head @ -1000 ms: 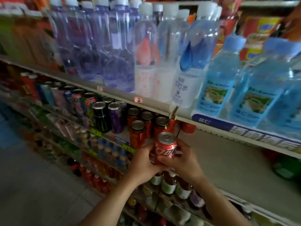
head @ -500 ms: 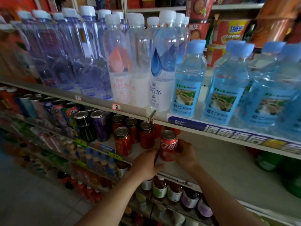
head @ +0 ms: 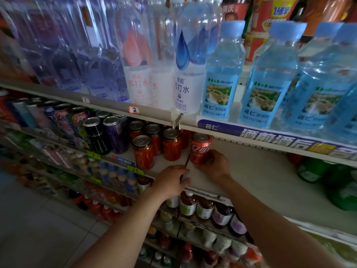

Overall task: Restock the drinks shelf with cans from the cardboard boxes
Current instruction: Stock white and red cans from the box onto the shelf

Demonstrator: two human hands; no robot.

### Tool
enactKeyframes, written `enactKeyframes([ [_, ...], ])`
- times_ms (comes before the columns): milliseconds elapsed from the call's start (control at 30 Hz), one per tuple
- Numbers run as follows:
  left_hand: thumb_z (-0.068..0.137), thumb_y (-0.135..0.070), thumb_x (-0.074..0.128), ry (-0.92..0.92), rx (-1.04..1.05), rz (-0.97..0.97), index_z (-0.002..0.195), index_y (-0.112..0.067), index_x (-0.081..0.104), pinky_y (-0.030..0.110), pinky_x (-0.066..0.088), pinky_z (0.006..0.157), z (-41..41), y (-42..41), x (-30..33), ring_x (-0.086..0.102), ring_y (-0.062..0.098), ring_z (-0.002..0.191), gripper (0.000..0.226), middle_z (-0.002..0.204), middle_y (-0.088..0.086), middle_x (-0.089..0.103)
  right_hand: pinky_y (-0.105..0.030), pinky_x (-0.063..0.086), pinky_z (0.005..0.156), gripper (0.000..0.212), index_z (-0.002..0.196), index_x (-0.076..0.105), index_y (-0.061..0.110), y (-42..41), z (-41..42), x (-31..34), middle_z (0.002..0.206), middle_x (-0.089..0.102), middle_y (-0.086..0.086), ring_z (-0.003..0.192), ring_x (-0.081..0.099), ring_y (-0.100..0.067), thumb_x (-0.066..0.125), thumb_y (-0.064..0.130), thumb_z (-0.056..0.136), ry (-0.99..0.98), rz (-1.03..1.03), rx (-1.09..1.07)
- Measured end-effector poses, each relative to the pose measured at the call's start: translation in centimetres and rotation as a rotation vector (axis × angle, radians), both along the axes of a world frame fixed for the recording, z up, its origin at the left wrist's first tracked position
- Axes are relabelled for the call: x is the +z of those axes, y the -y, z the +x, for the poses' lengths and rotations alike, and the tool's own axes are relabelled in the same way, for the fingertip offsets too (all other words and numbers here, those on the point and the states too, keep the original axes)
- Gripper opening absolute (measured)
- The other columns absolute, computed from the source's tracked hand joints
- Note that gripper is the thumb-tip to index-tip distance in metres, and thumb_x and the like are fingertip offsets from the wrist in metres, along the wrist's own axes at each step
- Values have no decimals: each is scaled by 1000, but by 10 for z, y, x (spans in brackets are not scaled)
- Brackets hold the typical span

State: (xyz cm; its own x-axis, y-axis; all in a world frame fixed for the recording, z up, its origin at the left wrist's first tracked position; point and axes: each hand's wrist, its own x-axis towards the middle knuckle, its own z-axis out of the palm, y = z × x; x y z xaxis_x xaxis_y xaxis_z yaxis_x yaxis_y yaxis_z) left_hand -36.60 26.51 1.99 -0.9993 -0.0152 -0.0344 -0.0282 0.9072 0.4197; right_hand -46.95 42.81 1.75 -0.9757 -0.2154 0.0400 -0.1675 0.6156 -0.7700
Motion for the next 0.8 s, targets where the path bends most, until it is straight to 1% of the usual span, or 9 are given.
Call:
enactKeyframes([
  [100,99,-46,45,2,-8,-2,143,-26,48,28,31,113,2,1,-3,38,16,139,48,152,-6,41,-35,54,85,50,105,72,19,9,-8,-3,101,75,-6,95,69,-25,80,51,67,-63,53,-48],
  [167,101,-44,43,-10,-15,6,144,-25,47,27,29,114,5,1,-5,35,16,141,47,153,-5,40,-38,53,88,57,105,70,22,14,-14,-5,102,74,-6,97,67,-29,66,64,67,-84,122,-65],
  [233,101,-43,43,-31,-14,20,144,-24,47,24,26,114,7,0,-6,34,15,141,47,153,-4,40,-38,50,90,60,111,67,24,16,-21,-8,108,69,-5,101,61,-30,58,68,70,-78,192,-96],
  [333,101,-42,44,-47,-7,35,143,-23,48,23,25,114,8,0,-6,34,14,141,46,153,-4,41,-38,43,91,55,122,60,24,19,-22,-8,116,61,-8,108,52,-31,60,61,81,-86,257,-119],
  [467,100,-43,44,-50,-10,31,142,-25,48,24,27,115,7,1,-8,35,13,140,46,152,-5,41,-38,41,92,54,124,59,24,20,-26,-12,119,59,-8,110,51,-31,59,59,83,-97,293,-122],
  [667,101,-40,45,-66,-24,48,142,-23,49,23,27,113,8,0,-5,35,13,140,45,151,-4,42,-39,43,94,54,123,61,25,19,-26,-9,119,60,-8,109,51,-31,59,61,83,-63,286,-108],
  [700,101,-38,46,-81,-37,67,142,-23,49,24,29,114,10,0,-3,37,13,139,44,150,-4,43,-39,43,95,56,123,61,23,18,-26,-6,121,60,-8,111,52,-31,61,61,81,-22,265,-94],
  [767,99,-32,51,-179,-56,122,140,-22,50,27,37,111,22,3,0,43,11,133,42,145,-5,47,-39,41,101,64,126,58,16,13,-19,5,126,59,-13,116,52,-34,67,59,80,43,222,-68],
  [800,98,-30,54,-244,-39,160,138,-22,51,24,39,108,34,5,3,45,8,130,41,142,-7,48,-40,40,103,66,130,54,12,11,-7,13,128,57,-14,119,51,-34,69,55,81,34,206,-55],
])
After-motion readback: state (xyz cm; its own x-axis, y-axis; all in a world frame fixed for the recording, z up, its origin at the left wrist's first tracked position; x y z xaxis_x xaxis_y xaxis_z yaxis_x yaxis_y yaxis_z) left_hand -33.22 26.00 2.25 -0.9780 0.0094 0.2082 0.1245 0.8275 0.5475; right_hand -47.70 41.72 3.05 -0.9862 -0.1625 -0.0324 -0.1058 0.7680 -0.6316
